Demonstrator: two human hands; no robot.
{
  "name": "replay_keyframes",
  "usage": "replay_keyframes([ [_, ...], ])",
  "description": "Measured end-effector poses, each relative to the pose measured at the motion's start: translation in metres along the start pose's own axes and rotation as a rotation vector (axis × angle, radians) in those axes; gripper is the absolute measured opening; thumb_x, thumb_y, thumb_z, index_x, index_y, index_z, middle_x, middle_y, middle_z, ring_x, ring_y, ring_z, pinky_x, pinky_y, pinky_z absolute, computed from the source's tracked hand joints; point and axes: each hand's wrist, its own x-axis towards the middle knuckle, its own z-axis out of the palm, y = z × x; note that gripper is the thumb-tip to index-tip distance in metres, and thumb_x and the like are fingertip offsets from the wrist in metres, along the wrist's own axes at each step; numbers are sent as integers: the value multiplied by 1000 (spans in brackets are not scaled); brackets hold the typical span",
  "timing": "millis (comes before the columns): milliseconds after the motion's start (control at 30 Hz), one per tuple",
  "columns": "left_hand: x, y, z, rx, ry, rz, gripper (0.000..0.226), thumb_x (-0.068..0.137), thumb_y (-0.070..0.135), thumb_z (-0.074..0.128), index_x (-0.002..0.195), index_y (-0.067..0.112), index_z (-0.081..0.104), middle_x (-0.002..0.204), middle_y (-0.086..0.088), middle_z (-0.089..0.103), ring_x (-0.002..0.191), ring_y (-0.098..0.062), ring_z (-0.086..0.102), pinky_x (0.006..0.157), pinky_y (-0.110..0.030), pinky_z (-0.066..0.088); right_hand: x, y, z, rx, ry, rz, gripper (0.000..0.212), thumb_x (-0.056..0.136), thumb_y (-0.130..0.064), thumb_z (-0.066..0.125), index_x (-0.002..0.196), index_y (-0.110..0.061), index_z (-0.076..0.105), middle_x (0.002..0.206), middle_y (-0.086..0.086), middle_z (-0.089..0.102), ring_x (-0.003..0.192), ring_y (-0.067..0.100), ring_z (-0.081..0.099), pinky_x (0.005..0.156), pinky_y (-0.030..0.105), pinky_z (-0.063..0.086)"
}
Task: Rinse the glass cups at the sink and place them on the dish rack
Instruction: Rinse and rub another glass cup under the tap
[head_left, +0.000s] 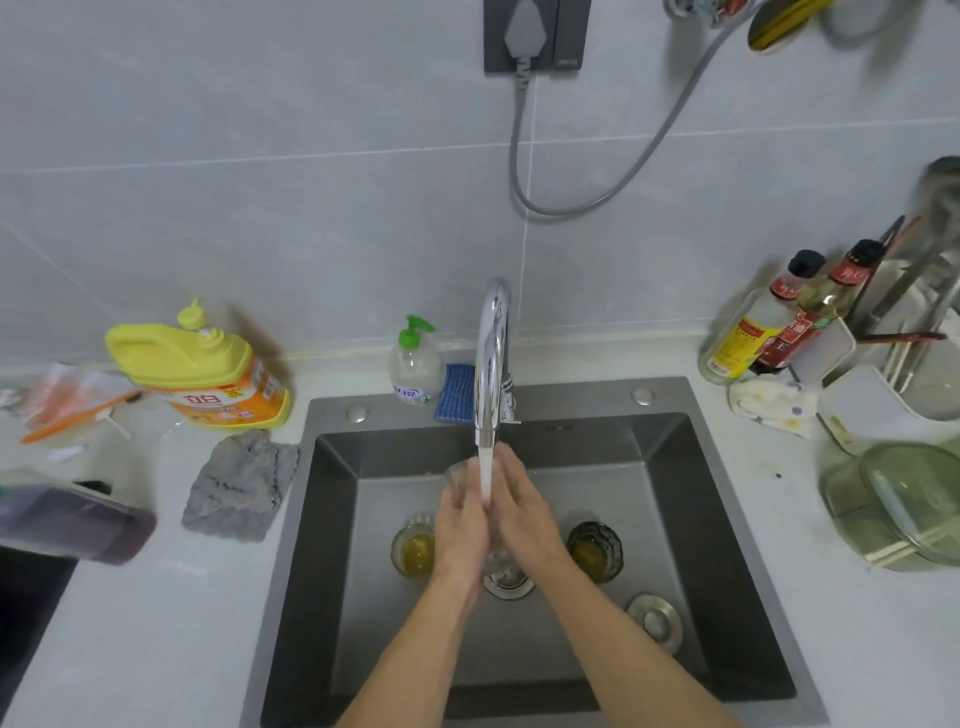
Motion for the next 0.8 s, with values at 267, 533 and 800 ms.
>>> replay_keyframes([
  [267,20,-6,10,-174,132,-18,83,44,44,101,116,17,69,96,-10,80,88,-31,77,76,-43,63,-14,15,20,165,295,235,55,104,-66,31,106,-31,72,99,-5,77,95,16,72,87,40,58],
  [533,15,2,2,-52,158,245,57,84,13,86,130,21,53,102,-3,76,90,-13,75,76,-21,61,3,5,25,109,90,546,50,109,-34,42,74,-4,62,62,10,64,50,22,59,48,30,46],
  [800,12,-1,-5,-63,166,238,52,84,28,87,125,21,56,106,-18,75,95,-31,76,88,-54,62,-9,6,18,-68,-3,331,53,113,-32,30,82,-9,66,71,10,67,59,17,62,65,30,49],
])
